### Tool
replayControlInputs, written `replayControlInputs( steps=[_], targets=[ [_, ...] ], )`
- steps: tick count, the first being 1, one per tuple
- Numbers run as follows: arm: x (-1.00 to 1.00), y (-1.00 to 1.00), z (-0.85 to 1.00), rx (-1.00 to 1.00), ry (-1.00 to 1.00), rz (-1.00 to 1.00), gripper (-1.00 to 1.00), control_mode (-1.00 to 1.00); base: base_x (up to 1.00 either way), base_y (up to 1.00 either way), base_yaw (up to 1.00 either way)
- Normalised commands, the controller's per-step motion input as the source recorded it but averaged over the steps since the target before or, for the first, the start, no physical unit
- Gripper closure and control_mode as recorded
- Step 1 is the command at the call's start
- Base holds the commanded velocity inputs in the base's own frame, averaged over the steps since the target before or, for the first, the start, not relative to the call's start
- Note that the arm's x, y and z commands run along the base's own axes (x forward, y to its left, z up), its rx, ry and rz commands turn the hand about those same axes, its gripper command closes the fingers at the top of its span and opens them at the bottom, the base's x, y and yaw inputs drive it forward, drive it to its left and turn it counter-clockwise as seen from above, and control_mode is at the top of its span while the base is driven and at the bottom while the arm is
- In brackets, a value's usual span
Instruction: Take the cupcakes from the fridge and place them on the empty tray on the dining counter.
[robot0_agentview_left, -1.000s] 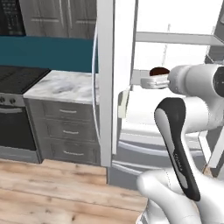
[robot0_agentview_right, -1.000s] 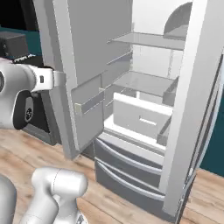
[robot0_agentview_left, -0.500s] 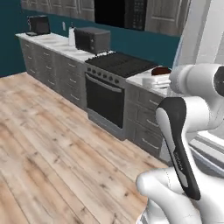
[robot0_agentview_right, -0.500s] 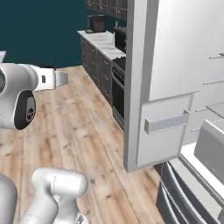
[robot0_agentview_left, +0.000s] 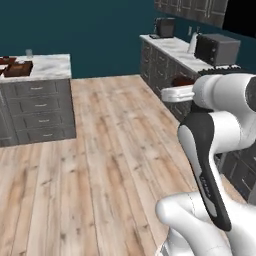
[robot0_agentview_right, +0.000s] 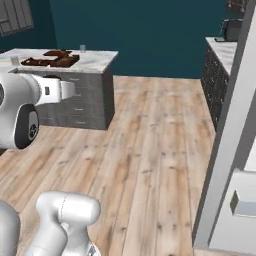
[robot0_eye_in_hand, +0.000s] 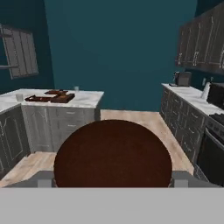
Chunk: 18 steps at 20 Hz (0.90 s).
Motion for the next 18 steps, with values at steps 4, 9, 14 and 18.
replayControlInputs(
  steps=[4, 9, 14, 18],
  targets=[
    [0.00, 0.00, 0.00, 0.00, 0.00, 0.00, 1.00, 1.00, 1.00, -0.22, 0.37],
    [0.00, 0.00, 0.00, 0.00, 0.00, 0.00, 1.00, 1.00, 1.00, -0.43, 0.23],
    [0.00, 0.00, 0.00, 0.00, 0.00, 0.00, 1.00, 1.00, 1.00, -0.59, 0.15],
    [0.00, 0.00, 0.00, 0.00, 0.00, 0.00, 1.00, 1.00, 1.00, -0.83, 0.00]
  ],
)
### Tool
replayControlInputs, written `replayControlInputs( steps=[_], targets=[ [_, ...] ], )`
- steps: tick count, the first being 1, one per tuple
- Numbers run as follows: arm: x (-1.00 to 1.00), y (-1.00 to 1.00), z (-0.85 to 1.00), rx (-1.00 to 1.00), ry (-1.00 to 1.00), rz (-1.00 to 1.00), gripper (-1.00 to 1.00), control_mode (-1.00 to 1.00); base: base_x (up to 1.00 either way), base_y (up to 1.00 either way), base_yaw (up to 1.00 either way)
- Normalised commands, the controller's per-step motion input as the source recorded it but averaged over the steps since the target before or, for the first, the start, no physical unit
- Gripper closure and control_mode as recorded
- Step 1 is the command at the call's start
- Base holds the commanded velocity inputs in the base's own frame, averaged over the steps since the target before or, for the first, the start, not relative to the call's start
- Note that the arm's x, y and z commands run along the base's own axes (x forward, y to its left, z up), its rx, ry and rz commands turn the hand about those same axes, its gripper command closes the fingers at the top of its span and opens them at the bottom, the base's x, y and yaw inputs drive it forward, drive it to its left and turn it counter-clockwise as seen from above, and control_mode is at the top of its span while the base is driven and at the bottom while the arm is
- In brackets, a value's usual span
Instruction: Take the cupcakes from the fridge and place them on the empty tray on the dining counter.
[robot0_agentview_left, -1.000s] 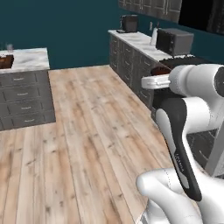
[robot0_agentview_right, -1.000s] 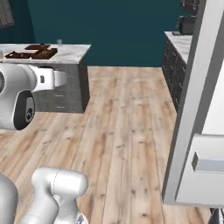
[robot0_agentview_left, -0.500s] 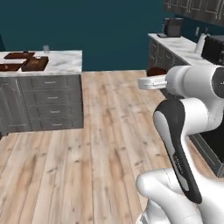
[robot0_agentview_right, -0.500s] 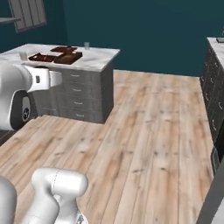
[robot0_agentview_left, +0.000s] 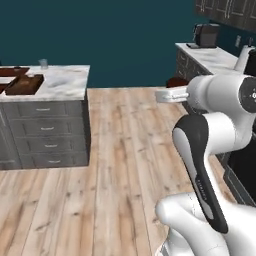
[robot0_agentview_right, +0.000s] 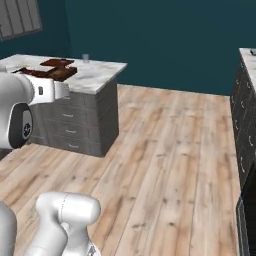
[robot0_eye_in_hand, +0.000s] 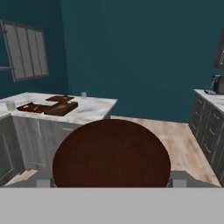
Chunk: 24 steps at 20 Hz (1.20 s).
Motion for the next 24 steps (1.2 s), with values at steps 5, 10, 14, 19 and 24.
replayControlInputs(
  steps=[5, 10, 14, 19, 24],
  targets=[
    [0.00, 0.00, 0.00, 0.00, 0.00, 0.00, 1.00, 1.00, 1.00, -0.98, -0.17],
    [0.00, 0.00, 0.00, 0.00, 0.00, 0.00, 1.00, 1.00, 1.00, -0.63, -0.15],
    [0.00, 0.00, 0.00, 0.00, 0.00, 0.00, 1.00, 1.00, 1.00, -0.29, 0.00],
    [0.00, 0.00, 0.00, 0.00, 0.00, 0.00, 1.00, 1.00, 1.00, -0.06, 0.03],
    [0.00, 0.00, 0.00, 0.00, 0.00, 0.00, 1.00, 1.00, 1.00, -0.03, 0.08]
  ],
)
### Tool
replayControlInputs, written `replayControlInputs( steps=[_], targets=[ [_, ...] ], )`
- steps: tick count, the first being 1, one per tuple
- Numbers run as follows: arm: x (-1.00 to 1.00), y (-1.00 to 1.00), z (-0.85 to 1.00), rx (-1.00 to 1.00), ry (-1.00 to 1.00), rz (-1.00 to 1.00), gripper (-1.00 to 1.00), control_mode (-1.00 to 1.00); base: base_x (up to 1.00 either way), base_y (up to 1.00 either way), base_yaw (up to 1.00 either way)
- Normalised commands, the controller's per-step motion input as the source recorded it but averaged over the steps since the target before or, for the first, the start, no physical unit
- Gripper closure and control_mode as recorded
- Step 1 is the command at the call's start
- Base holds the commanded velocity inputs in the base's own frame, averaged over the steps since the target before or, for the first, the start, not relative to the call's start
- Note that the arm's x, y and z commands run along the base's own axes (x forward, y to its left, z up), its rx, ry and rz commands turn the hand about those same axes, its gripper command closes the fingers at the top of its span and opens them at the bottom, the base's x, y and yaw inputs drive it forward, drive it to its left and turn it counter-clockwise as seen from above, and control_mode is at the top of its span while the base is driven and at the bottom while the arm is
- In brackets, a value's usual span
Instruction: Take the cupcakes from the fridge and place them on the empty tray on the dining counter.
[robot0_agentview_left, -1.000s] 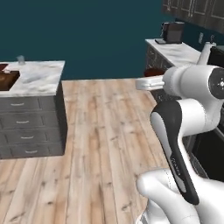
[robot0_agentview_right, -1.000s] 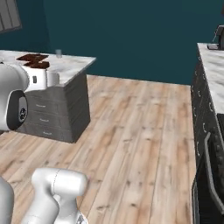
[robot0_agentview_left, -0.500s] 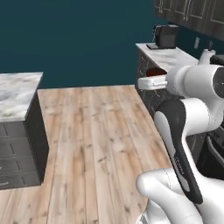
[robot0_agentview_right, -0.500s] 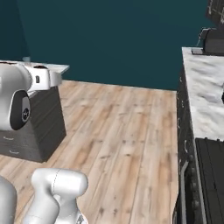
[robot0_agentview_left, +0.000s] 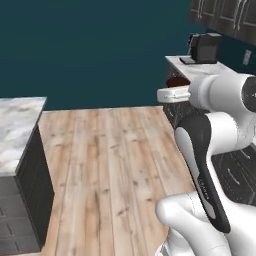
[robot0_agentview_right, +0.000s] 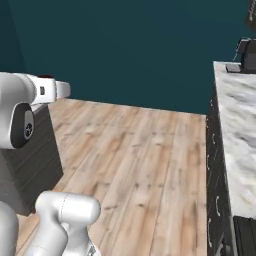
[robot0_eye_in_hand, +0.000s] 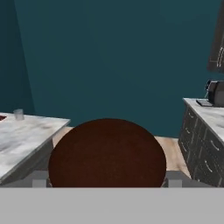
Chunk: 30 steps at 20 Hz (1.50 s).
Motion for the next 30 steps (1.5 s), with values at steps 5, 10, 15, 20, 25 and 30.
replayControlInputs(
  steps=[5, 10, 15, 20, 25, 30],
  targets=[
    [0.00, 0.00, 0.00, 0.00, 0.00, 0.00, 1.00, 1.00, 1.00, 0.00, 0.01],
    [0.00, 0.00, 0.00, 0.00, 0.00, 0.00, 1.00, 1.00, 1.00, 0.00, 0.00],
    [0.00, 0.00, 0.00, 0.00, 0.00, 0.00, 1.00, 1.00, 1.00, 0.00, 0.02],
    [0.00, 0.00, 0.00, 0.00, 0.00, 0.00, 1.00, 1.00, 1.00, 0.00, 0.12],
    [0.00, 0.00, 0.00, 0.00, 0.00, 0.00, 1.00, 1.00, 1.00, 0.00, 0.25],
    [0.00, 0.00, 0.00, 0.00, 0.00, 0.00, 1.00, 1.00, 1.00, 0.00, 0.41]
  ],
)
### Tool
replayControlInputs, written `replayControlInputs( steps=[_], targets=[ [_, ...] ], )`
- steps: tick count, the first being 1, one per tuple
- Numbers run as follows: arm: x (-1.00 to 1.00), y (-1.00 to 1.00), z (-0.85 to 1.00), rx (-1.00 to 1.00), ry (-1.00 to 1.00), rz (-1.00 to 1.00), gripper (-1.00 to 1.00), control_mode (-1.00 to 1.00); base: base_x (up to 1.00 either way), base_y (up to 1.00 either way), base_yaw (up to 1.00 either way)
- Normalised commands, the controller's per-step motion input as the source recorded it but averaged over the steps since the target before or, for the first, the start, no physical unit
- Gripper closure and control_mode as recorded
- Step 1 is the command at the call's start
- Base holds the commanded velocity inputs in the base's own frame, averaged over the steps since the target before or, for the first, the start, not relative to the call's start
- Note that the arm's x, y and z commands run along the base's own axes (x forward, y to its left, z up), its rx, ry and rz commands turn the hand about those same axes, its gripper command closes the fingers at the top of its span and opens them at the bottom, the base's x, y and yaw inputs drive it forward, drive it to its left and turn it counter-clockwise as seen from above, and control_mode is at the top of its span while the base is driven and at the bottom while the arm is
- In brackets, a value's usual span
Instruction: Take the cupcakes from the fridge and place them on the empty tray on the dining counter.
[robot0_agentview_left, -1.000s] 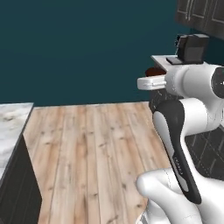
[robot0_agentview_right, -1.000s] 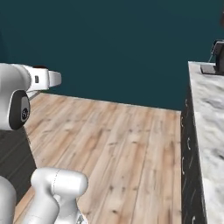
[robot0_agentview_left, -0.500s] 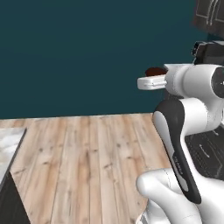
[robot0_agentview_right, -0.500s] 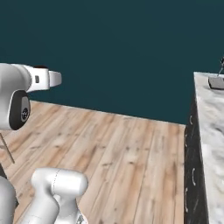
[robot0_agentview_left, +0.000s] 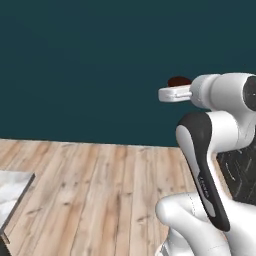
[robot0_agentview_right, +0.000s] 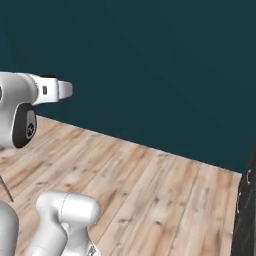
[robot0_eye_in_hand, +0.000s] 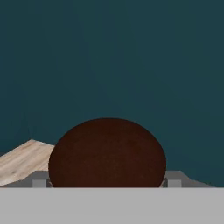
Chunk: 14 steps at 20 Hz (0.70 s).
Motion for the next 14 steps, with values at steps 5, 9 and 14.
replayControlInputs(
  steps=[5, 9, 14],
  targets=[
    [0.00, 0.00, 0.00, 0.00, 0.00, 0.00, 1.00, 1.00, 1.00, 0.00, 0.59],
    [0.00, 0.00, 0.00, 0.00, 0.00, 0.00, 1.00, 1.00, 1.00, 0.00, 0.74],
    [0.00, 0.00, 0.00, 0.00, 0.00, 0.00, 1.00, 1.00, 1.00, -0.11, 0.79]
  ],
)
